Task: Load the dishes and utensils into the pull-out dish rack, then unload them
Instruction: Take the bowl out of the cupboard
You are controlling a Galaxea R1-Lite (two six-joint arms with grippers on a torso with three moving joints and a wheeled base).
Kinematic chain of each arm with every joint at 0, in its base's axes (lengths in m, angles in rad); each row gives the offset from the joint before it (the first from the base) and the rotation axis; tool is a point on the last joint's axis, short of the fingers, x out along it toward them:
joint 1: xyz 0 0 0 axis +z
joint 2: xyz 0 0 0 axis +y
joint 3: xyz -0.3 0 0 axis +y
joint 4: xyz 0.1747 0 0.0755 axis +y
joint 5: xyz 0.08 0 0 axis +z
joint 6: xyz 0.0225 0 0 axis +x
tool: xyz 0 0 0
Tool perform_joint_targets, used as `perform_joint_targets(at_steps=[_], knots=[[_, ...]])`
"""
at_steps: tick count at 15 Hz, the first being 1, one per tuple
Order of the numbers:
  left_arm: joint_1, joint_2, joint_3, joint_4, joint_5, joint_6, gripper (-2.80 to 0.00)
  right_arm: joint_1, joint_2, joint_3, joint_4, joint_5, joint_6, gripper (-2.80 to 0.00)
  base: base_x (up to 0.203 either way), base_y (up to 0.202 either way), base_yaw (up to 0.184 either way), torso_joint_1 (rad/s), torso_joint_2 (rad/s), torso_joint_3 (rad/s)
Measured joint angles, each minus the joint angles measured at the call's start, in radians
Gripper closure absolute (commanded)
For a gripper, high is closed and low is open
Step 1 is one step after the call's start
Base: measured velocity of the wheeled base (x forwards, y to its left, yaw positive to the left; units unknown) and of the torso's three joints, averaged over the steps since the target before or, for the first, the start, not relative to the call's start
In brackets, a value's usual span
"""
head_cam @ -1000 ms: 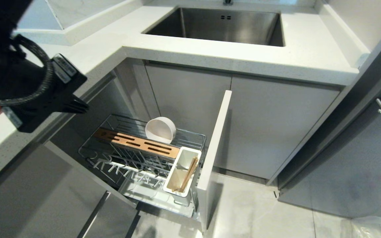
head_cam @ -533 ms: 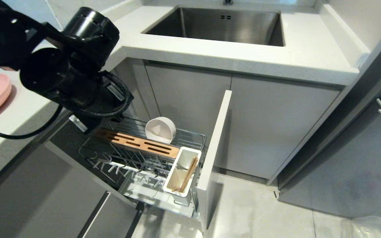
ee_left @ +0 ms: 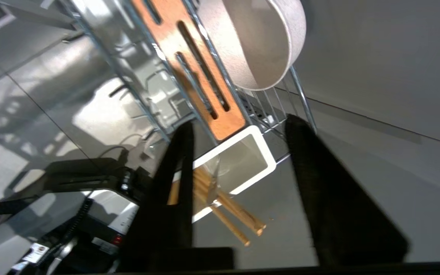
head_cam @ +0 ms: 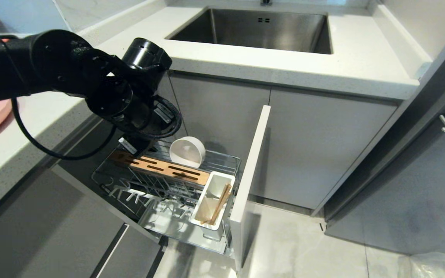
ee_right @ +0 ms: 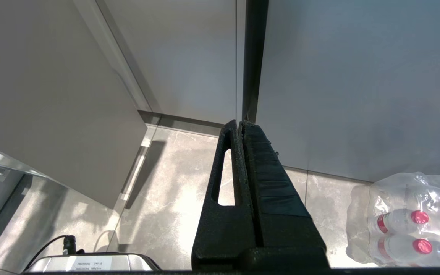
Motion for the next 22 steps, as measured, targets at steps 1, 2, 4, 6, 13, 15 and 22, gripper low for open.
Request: perform_joint_targets(at_steps=[1, 2, 4, 6, 13, 15, 22], knots=[[0.006, 0.020, -0.009, -0.013, -0.024, 0.000, -2.80, 0.000, 0.000, 0.000, 0.000, 0.000, 0.000, 0.00, 0.000, 0.000, 0.000, 0.000, 0.00, 0.000], [0.011, 0.038, -0.015, -0.018, -0.047, 0.000, -2.80, 0.000, 0.000, 0.000, 0.000, 0.000, 0.000, 0.00, 0.000, 0.000, 0.000, 0.000, 0.00, 0.000], [0.017, 0.075, -0.021, -0.036, -0.073, 0.001, -2.80, 0.000, 0.000, 0.000, 0.000, 0.000, 0.000, 0.00, 0.000, 0.000, 0.000, 0.000, 0.00, 0.000], [0.026, 0.112, -0.030, -0.074, -0.081, 0.009, -2.80, 0.000, 0.000, 0.000, 0.000, 0.000, 0.000, 0.00, 0.000, 0.000, 0.000, 0.000, 0.00, 0.000], [0.072, 0.232, -0.062, -0.248, -0.123, 0.062, -2.80, 0.000, 0.000, 0.000, 0.000, 0.000, 0.000, 0.00, 0.000, 0.000, 0.000, 0.000, 0.00, 0.000], [0.087, 0.251, -0.063, -0.275, -0.157, 0.064, -2.80, 0.000, 0.000, 0.000, 0.000, 0.000, 0.000, 0.00, 0.000, 0.000, 0.000, 0.000, 0.00, 0.000], [0.114, 0.290, -0.067, -0.365, -0.224, 0.118, -2.80, 0.000, 0.000, 0.000, 0.000, 0.000, 0.000, 0.00, 0.000, 0.000, 0.000, 0.000, 0.00, 0.000]])
